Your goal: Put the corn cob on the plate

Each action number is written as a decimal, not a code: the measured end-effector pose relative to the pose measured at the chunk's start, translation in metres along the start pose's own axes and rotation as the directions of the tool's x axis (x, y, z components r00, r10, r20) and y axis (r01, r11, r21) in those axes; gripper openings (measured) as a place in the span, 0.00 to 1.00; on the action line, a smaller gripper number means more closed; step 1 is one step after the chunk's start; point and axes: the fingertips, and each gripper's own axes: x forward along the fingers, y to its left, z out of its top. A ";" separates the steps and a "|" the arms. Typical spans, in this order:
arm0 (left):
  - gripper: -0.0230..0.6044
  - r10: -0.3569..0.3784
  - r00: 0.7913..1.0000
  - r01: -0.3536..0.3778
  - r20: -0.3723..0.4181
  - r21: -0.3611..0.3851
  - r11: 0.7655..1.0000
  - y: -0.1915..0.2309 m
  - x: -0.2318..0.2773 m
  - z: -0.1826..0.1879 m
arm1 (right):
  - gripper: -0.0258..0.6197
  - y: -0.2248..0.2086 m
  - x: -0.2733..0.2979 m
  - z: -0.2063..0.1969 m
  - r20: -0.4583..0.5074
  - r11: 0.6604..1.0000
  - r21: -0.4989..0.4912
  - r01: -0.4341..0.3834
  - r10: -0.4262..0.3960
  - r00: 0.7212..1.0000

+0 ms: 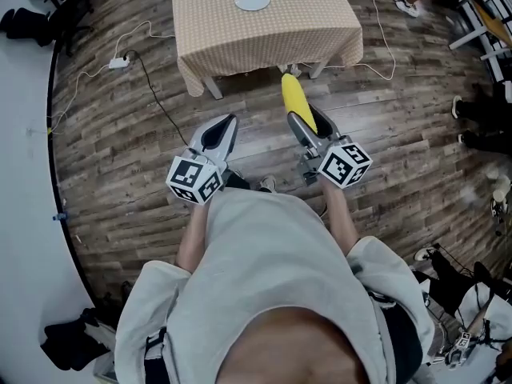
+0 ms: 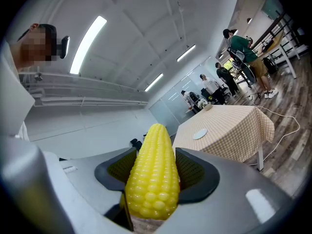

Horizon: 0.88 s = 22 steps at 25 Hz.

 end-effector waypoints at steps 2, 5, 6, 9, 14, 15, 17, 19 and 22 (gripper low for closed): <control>0.05 -0.001 1.000 0.001 -0.003 -0.004 1.000 -0.003 0.004 -0.003 | 0.44 -0.005 -0.004 -0.001 -0.003 1.000 0.002 0.003 -0.003 1.000; 0.05 -0.003 1.000 0.003 -0.006 -0.008 1.000 -0.005 0.010 -0.006 | 0.43 -0.011 -0.006 -0.001 0.000 1.000 0.013 -0.001 0.001 1.000; 0.05 -0.004 1.000 0.004 -0.005 -0.010 1.000 -0.006 0.013 -0.006 | 0.44 -0.013 -0.006 0.000 0.002 1.000 0.019 -0.003 0.003 1.000; 0.05 -0.007 1.000 0.007 -0.004 -0.014 1.000 -0.006 0.020 -0.007 | 0.44 -0.020 -0.004 0.003 0.004 1.000 0.013 0.004 -0.004 1.000; 0.05 -0.014 1.000 0.014 -0.010 -0.023 1.000 0.006 0.034 -0.010 | 0.43 -0.028 0.009 0.009 0.003 1.000 0.003 0.007 -0.007 1.000; 0.05 -0.015 1.000 0.015 -0.009 -0.024 1.000 0.009 0.038 -0.010 | 0.43 -0.030 0.011 0.011 0.004 1.000 0.000 0.008 -0.008 1.000; 0.05 -0.018 1.000 0.018 -0.008 -0.027 0.999 0.015 0.047 -0.009 | 0.43 -0.037 0.018 0.015 0.005 1.000 -0.006 0.011 -0.011 1.000; 0.05 -0.023 1.000 0.023 -0.005 -0.030 0.999 0.021 0.054 -0.009 | 0.43 -0.042 0.026 0.017 0.004 1.000 -0.012 0.015 -0.015 1.000; 0.05 -0.031 1.000 0.031 -0.004 -0.038 0.999 0.037 0.066 -0.011 | 0.43 -0.047 0.043 0.019 -0.001 0.999 -0.027 0.021 -0.021 1.000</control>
